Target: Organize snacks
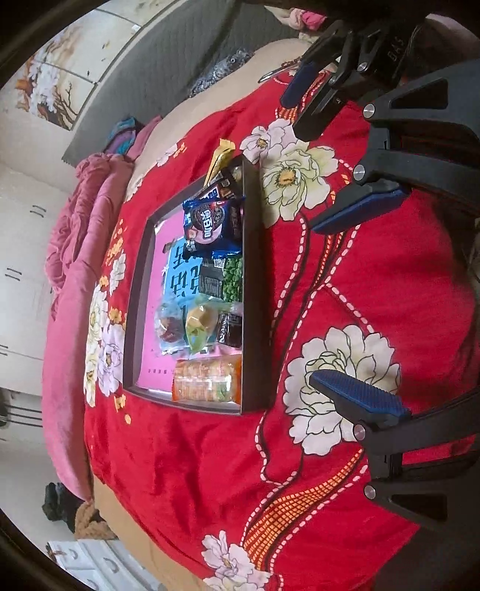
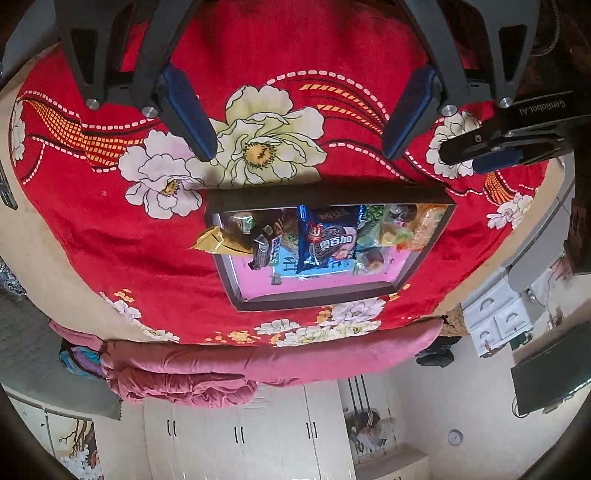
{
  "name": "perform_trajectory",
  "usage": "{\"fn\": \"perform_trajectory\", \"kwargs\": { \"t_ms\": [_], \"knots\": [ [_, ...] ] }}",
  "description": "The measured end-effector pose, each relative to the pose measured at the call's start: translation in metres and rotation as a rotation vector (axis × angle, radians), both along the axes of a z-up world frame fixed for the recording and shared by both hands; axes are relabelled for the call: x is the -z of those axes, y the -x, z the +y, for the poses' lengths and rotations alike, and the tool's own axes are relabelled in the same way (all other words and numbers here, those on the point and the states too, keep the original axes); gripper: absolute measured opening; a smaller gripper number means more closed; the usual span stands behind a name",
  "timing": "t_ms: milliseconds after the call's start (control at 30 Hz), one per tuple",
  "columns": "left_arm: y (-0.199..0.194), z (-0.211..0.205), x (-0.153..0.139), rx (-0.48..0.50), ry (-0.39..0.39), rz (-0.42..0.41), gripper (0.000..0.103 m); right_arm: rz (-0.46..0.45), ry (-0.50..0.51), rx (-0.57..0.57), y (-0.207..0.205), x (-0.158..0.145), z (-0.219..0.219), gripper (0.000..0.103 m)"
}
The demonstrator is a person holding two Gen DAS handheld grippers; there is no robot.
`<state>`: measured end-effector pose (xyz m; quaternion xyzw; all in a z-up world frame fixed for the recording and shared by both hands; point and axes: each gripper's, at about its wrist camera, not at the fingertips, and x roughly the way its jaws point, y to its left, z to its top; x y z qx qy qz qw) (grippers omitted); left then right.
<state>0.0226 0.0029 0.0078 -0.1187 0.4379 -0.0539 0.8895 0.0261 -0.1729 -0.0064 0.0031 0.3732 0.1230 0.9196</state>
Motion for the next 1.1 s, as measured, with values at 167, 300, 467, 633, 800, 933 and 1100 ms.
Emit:
{"fn": "perform_trajectory", "kwargs": {
  "t_ms": [167,300,467,633,800,933,1100],
  "knots": [
    [0.0018,0.0003,-0.0017,-0.009,-0.008,0.001,0.077,0.002,-0.004,0.003,-0.0005,-0.0014,-0.0006,0.091],
    [0.0026,0.0007,-0.0018,-0.008,-0.011,0.006,0.077,0.001,-0.002,0.008,-0.0003,-0.0019,-0.0016,0.091],
    [0.0035,-0.0009,-0.0027,-0.005,-0.023,0.005,0.077,0.0,0.0,0.011,0.0015,-0.0025,-0.002,0.091],
    [0.004,-0.0027,-0.003,-0.001,-0.032,0.006,0.077,0.003,0.002,0.015,0.0021,-0.0024,-0.0031,0.091],
    [0.0035,-0.0045,-0.0036,0.003,-0.044,0.003,0.077,0.007,0.002,0.022,0.0023,-0.0021,-0.0046,0.091],
    [0.0035,-0.005,-0.0029,0.002,-0.056,0.007,0.077,0.008,0.002,0.024,0.002,-0.0018,-0.0051,0.091],
    [0.0024,-0.0035,-0.0013,-0.005,-0.059,0.015,0.077,0.009,0.003,0.025,0.0021,-0.0015,-0.0054,0.091]
  ]
}}
